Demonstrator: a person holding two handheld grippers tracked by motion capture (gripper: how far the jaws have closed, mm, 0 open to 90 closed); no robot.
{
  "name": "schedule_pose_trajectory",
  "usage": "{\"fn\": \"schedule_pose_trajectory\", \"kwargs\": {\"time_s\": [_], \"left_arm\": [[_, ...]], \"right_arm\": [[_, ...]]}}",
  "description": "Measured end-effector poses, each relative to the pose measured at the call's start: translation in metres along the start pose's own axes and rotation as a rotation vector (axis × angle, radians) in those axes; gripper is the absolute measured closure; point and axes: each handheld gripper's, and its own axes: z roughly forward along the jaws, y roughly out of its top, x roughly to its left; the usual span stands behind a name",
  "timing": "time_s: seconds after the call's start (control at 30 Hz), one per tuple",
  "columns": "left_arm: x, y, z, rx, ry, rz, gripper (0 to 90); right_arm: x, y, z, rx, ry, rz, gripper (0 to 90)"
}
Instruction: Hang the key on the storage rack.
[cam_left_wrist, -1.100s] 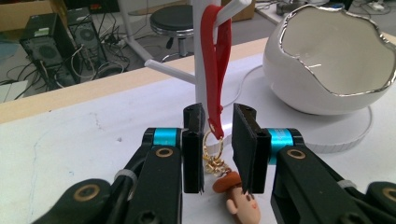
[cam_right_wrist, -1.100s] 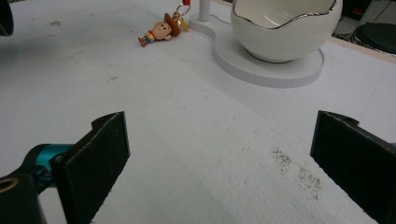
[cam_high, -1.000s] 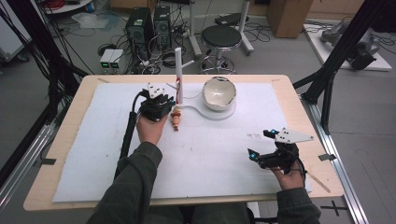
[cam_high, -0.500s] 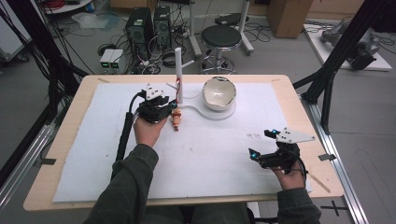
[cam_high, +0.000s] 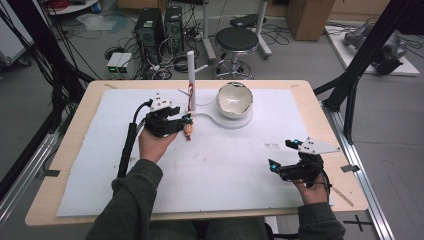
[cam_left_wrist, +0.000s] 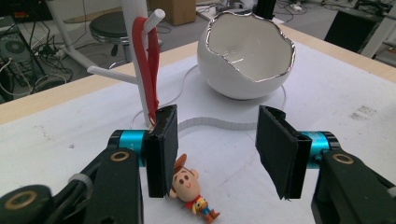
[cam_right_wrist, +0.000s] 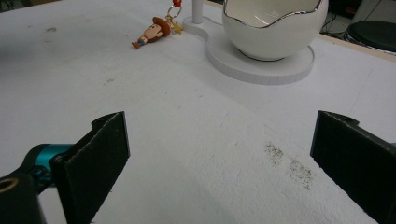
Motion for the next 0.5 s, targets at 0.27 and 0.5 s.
{"fn": "schedule_pose_trajectory", "kwargs": {"time_s": [0.27,0.5], "left_arm": [[0.005,-0.008,-0.012,0.017,-0.019,-0.01,44.6],[0.009,-0.014,-0.02,0.019,-0.036,-0.009,41.9]], "right_arm": [[0.0,0.002,0.004,0.003,0.002,-0.002,3.5],[0.001,0.003,0.008,0.014,0.007,-0.003,3.5]]}}
